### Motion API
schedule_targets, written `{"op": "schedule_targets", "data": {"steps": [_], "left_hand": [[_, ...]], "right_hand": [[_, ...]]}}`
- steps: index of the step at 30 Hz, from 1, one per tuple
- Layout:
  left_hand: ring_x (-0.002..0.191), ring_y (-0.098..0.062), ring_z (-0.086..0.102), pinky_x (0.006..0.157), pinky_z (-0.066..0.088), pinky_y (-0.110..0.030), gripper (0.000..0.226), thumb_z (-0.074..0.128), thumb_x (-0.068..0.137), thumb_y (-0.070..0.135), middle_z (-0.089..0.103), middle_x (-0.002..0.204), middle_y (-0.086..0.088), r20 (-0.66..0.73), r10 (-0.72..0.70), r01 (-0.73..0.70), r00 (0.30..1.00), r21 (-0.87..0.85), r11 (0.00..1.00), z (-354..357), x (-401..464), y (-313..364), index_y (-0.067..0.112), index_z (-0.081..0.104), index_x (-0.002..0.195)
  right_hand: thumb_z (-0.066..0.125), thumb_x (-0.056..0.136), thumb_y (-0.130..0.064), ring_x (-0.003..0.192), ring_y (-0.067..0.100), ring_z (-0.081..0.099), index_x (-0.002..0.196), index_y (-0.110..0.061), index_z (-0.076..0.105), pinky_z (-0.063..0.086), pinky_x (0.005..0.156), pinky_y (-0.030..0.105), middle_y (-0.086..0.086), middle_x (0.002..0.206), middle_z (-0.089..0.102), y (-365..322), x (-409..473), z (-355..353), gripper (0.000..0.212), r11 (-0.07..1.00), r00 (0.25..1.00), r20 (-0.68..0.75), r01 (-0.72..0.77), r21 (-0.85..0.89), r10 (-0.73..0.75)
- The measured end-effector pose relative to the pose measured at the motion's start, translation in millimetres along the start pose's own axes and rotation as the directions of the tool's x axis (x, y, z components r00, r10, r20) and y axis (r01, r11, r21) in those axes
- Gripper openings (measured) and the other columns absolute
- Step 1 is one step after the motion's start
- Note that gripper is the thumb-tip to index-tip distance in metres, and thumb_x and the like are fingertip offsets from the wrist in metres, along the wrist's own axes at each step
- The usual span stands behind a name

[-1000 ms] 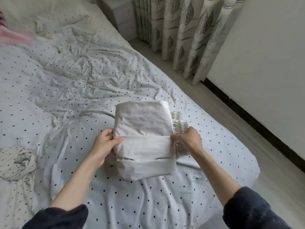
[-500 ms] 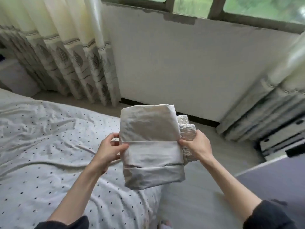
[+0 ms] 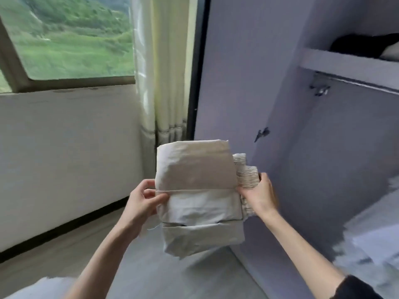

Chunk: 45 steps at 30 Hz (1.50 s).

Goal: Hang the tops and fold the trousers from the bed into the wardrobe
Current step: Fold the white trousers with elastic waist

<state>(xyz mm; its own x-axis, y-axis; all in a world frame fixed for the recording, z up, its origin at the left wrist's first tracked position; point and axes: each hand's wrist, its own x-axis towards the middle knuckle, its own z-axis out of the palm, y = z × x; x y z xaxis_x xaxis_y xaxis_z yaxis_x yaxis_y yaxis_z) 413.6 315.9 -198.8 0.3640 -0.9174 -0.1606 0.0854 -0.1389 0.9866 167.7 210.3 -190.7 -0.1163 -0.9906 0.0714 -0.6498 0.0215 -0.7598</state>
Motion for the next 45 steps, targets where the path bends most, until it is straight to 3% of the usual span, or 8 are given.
{"op": "schedule_targets", "data": {"steps": [5, 9, 15, 21, 33, 36, 40, 45], "left_hand": [[0.067, -0.014, 0.061, 0.062, 0.047, -0.030, 0.032, 0.074, 0.064, 0.015, 0.067, 0.075, -0.001, 0.228, 0.106, -0.120, 0.968, 0.051, 0.991, 109, 49, 62, 0.019, 0.059, 0.092], [0.070, -0.014, 0.061, 0.058, 0.051, -0.025, 0.022, 0.066, 0.082, 0.002, 0.064, 0.080, -0.006, 0.394, 0.241, -0.260, 0.887, -0.005, 0.966, 194, 90, 121, 0.020, 0.058, 0.092], [0.073, -0.012, 0.060, 0.048, 0.049, -0.015, 0.019, 0.064, 0.084, 0.003, 0.062, 0.083, -0.001, 0.522, 0.409, -0.418, 0.748, -0.108, 0.902, 278, 139, 209, 0.021, 0.058, 0.089], [0.079, -0.019, 0.061, 0.060, 0.051, -0.026, 0.024, 0.066, 0.083, 0.004, 0.063, 0.096, -0.006, 0.572, 0.452, -0.447, 0.685, -0.161, 0.880, 351, 184, 302, 0.013, 0.059, 0.104], [0.060, -0.015, 0.048, 0.051, 0.043, -0.027, 0.022, 0.061, 0.086, 0.000, 0.051, 0.072, -0.007, 0.566, 0.458, -0.618, 0.685, 0.119, 0.777, 474, 273, 470, 0.011, 0.048, 0.071], [0.057, -0.017, 0.047, 0.050, 0.042, -0.027, 0.022, 0.062, 0.085, 0.000, 0.049, 0.067, -0.008, 0.547, 0.452, -0.641, 0.705, 0.219, 0.735, 508, 303, 488, 0.009, 0.049, 0.069], [0.081, -0.033, 0.061, 0.066, 0.052, -0.039, 0.024, 0.064, 0.082, -0.001, 0.058, 0.090, -0.019, 0.527, 0.485, -0.706, 0.698, 0.396, 0.587, 558, 345, 481, 0.003, 0.054, 0.103], [0.114, -0.025, 0.047, 0.097, 0.040, -0.038, 0.049, 0.045, 0.095, 0.044, 0.042, 0.134, -0.004, 0.735, 0.156, -0.706, 0.660, 0.535, 0.463, 597, 347, 439, 0.019, 0.040, 0.137]], "right_hand": [[0.081, 0.066, -0.034, 0.101, 0.030, 0.059, 0.097, -0.016, 0.046, 0.048, 0.079, 0.039, 0.008, 0.108, 0.062, 18, 48, -101, 0.050, 0.995, 0.963, -0.254, -0.097, 0.007, 0.096], [0.079, 0.070, -0.035, 0.097, 0.028, 0.060, 0.098, -0.014, 0.046, 0.043, 0.068, 0.034, 0.006, 0.106, 0.062, 14, 81, -178, 0.048, 0.991, 0.879, -0.462, -0.135, -0.003, 0.118], [0.078, 0.072, -0.037, 0.097, 0.025, 0.058, 0.110, -0.010, 0.046, 0.039, 0.064, 0.031, 0.005, 0.109, 0.060, -21, 121, -261, 0.056, 0.993, 0.748, -0.659, -0.117, -0.007, 0.083], [0.082, 0.067, -0.037, 0.103, 0.026, 0.058, 0.118, -0.007, 0.046, 0.049, 0.080, 0.038, 0.007, 0.115, 0.061, -62, 173, -327, 0.068, 0.997, 0.676, -0.734, -0.078, 0.021, 0.068], [0.085, 0.064, -0.023, 0.115, 0.028, 0.055, 0.125, -0.002, 0.051, 0.047, 0.097, 0.041, 0.006, 0.127, 0.056, -134, 323, -437, 0.074, 0.991, 0.787, -0.603, -0.098, 0.087, 0.131], [0.081, 0.070, -0.013, 0.102, 0.027, 0.061, 0.094, -0.003, 0.056, 0.051, 0.091, 0.040, 0.009, 0.108, 0.062, -132, 364, -456, 0.036, 0.982, 0.829, -0.533, -0.098, 0.161, 0.170], [0.071, 0.082, -0.013, 0.102, 0.031, 0.060, 0.102, -0.003, 0.055, 0.052, 0.079, 0.037, 0.016, 0.106, 0.059, -106, 411, -457, 0.027, 0.976, 0.856, -0.478, -0.130, 0.173, 0.199], [0.065, 0.087, -0.015, 0.090, 0.027, 0.062, 0.101, 0.003, 0.058, 0.055, 0.081, 0.037, 0.019, 0.105, 0.062, -72, 451, -446, 0.024, 0.971, 0.914, -0.353, -0.133, 0.199, 0.197]]}}
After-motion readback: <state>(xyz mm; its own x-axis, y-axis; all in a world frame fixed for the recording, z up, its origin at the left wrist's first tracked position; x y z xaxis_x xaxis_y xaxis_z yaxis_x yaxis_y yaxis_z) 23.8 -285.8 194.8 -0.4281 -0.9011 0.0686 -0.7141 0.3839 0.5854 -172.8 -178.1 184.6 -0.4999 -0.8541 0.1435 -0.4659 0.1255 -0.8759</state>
